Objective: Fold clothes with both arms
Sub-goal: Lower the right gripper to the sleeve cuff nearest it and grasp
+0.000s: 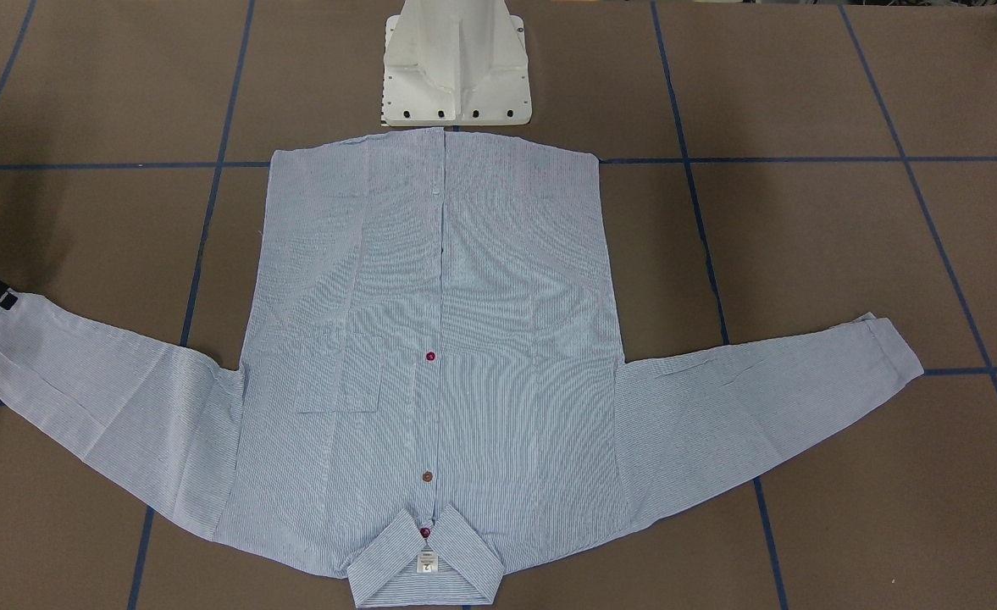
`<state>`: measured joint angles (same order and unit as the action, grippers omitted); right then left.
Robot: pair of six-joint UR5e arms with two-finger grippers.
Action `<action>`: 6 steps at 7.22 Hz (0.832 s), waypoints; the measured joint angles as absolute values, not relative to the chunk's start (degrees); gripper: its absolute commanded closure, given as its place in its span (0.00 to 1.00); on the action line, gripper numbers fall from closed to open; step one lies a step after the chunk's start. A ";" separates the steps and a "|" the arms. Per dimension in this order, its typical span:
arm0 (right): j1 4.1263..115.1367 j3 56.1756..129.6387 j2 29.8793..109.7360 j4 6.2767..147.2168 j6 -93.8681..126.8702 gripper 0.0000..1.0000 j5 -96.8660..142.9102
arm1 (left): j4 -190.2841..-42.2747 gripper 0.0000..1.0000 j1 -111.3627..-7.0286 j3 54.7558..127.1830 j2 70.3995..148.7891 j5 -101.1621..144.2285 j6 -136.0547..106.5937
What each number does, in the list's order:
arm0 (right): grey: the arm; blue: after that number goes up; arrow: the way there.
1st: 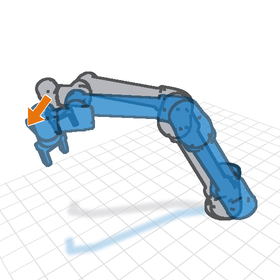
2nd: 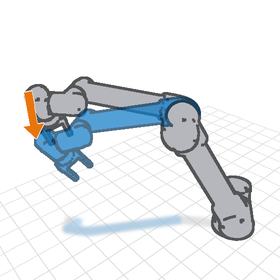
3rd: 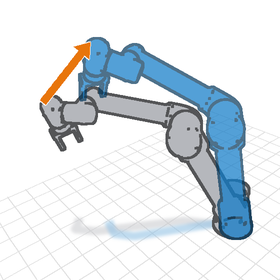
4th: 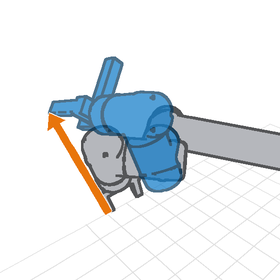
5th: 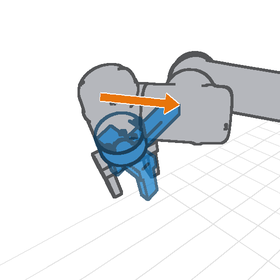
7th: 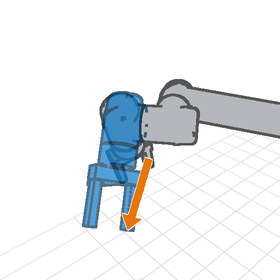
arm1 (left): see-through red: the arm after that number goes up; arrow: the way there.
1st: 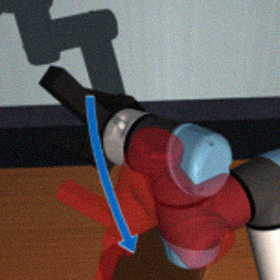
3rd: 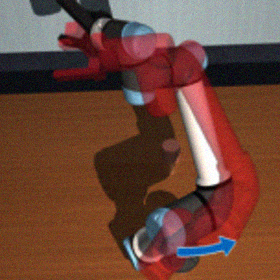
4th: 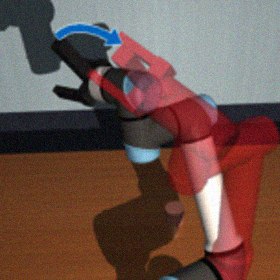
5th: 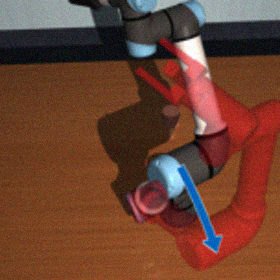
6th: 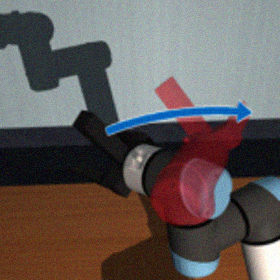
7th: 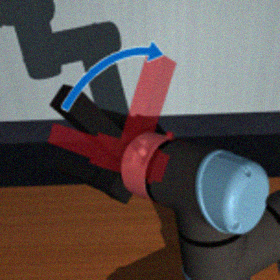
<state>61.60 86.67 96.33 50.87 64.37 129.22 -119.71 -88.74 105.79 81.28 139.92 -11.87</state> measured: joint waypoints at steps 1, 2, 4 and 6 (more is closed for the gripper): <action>61.46 86.70 96.30 50.83 65.29 1.00 129.28 | -119.71 0.00 -88.75 105.99 81.15 139.92 -11.87; 61.34 86.74 96.29 50.81 65.77 1.00 129.33 | -119.71 0.00 -88.76 106.54 80.76 139.92 -11.87; 61.31 87.43 96.28 50.33 66.01 1.00 129.49 | -119.65 0.00 -88.77 107.69 79.88 139.92 -11.87; 61.44 91.08 95.98 49.54 66.08 1.00 129.91 | -119.62 0.00 -88.76 107.96 79.75 139.92 -11.86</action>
<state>61.44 91.08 95.98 49.54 66.08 129.91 -119.62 -88.76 107.96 79.75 139.92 -11.86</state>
